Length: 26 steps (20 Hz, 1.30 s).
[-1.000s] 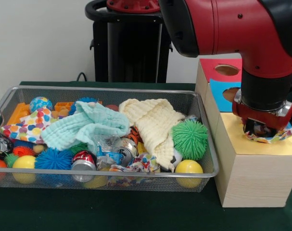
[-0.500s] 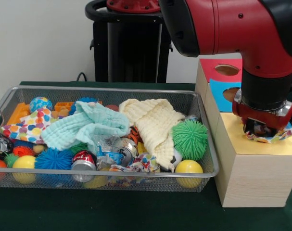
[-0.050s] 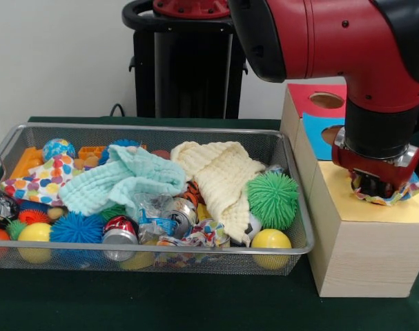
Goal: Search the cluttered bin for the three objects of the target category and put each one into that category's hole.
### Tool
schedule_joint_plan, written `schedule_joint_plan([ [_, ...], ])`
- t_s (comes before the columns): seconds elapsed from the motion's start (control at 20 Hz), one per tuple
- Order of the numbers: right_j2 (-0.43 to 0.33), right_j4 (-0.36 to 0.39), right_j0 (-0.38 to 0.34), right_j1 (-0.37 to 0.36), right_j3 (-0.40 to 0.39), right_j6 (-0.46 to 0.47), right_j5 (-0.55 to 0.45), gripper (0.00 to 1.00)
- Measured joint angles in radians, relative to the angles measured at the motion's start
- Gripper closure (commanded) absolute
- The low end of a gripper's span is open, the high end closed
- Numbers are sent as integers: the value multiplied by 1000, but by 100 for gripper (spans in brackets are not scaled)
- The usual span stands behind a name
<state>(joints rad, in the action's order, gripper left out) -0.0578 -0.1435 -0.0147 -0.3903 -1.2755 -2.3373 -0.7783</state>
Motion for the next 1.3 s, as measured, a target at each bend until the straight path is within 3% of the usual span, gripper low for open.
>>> schedule_joint_plan([
  [0.65,-3,6,-1,-6,-7,0,0,100],
  [1.3,-14,11,-19,-166,-121,0,11,100],
])
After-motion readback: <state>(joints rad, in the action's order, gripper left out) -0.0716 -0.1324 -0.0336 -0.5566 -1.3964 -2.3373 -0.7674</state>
